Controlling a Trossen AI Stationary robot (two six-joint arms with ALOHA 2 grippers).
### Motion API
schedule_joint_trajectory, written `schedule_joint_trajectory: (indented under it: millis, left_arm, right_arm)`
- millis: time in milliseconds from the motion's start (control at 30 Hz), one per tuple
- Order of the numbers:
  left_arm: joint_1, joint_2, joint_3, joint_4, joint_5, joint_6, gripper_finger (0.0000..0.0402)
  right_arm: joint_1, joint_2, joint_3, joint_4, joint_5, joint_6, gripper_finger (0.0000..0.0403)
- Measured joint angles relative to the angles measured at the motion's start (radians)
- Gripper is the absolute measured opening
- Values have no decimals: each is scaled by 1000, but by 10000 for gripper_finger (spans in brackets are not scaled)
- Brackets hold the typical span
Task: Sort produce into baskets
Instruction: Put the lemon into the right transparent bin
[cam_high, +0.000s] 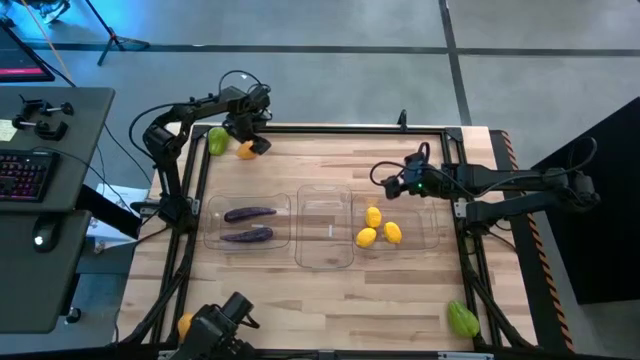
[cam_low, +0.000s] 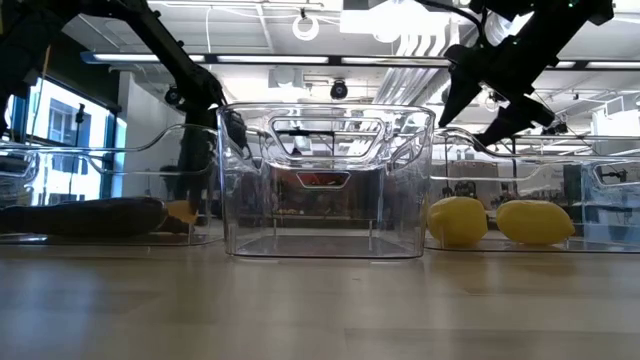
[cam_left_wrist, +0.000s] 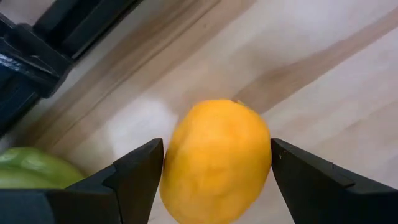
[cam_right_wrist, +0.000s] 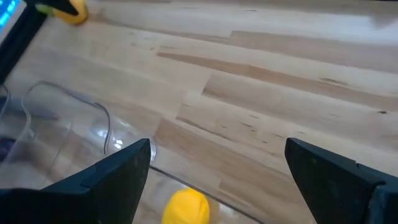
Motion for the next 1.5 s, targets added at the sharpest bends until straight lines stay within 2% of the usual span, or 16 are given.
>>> schedule_joint_trajectory:
  millis: [133,367,567,767,867,967,1133,1333,1500]
  left_arm:
    - [-5,0,0,2,5,-19,278]
    - [-12,0,-1,-28,-11,8,278]
    - [-66,0,-61,-24,-173,140,278]
    - [-98,1,-132,25,-175,115,278]
    - [-101,-2,-135,28,-138,109,269]
    - [-112,-27,-133,28,-81,113,241]
    - [-131,-144,-105,105,32,131,188]
    - [-204,-371,-90,300,150,-1,189]
    - [-383,-480,-88,497,151,-46,210]
  right_arm:
    - [0,0,0,-1,-15,43,362]
    - [0,0,0,-2,-66,11,362]
    - [0,0,0,-2,-69,8,362]
    - [0,0,0,-5,-68,-5,362]
    - [0,0,0,-5,-73,-15,362]
    - [0,-1,0,-1,-105,-17,362]
    - [0,-29,0,13,-165,-52,362]
    - [1,-154,0,15,-175,-63,362]
    - [1,-291,0,50,-124,-63,362]
